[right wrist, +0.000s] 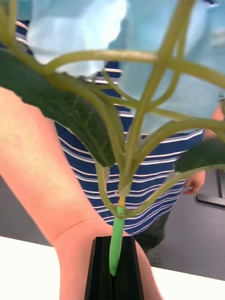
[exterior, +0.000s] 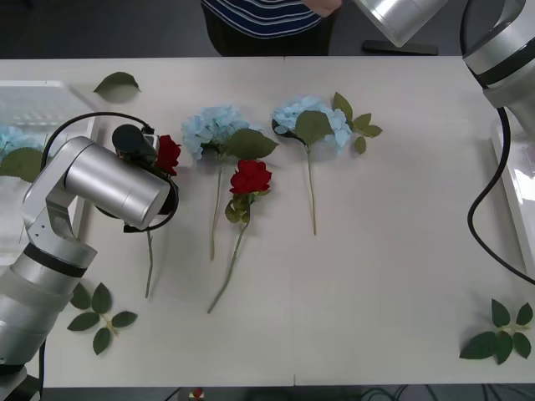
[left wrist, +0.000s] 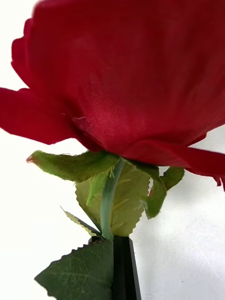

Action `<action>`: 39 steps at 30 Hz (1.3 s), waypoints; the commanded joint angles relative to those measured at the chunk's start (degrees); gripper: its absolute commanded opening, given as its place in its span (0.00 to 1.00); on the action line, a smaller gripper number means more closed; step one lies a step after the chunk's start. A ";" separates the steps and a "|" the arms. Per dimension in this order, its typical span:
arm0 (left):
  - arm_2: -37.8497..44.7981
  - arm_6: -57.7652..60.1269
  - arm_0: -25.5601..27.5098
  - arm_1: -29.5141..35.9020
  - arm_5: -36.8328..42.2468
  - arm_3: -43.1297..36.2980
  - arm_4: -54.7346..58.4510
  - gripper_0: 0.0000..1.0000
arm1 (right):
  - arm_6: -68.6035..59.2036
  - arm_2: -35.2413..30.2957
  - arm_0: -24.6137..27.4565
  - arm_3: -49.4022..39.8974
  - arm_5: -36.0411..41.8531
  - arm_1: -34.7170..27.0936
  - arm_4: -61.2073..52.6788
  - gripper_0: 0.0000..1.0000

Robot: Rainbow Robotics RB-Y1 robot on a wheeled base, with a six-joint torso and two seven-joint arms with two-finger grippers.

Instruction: Place the red flowers into the right box and the blue flowers into the left box. If a person shows an open palm, hand one flower to the person first, then continue sorting.

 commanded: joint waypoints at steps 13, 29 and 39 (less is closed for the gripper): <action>0.02 -0.41 0.17 1.69 0.17 -1.87 0.31 0.00 | -1.46 -0.68 -2.83 -0.95 -0.32 -0.26 -0.07 0.33; 0.02 -0.41 0.17 1.69 0.17 -1.87 0.31 0.00 | -1.46 -0.68 -2.83 -0.95 -0.32 -0.26 -0.07 0.95; 0.02 -0.41 0.17 1.69 0.17 -1.87 0.31 0.00 | -1.46 -0.06 -1.95 -0.95 -0.49 -0.70 -0.07 0.95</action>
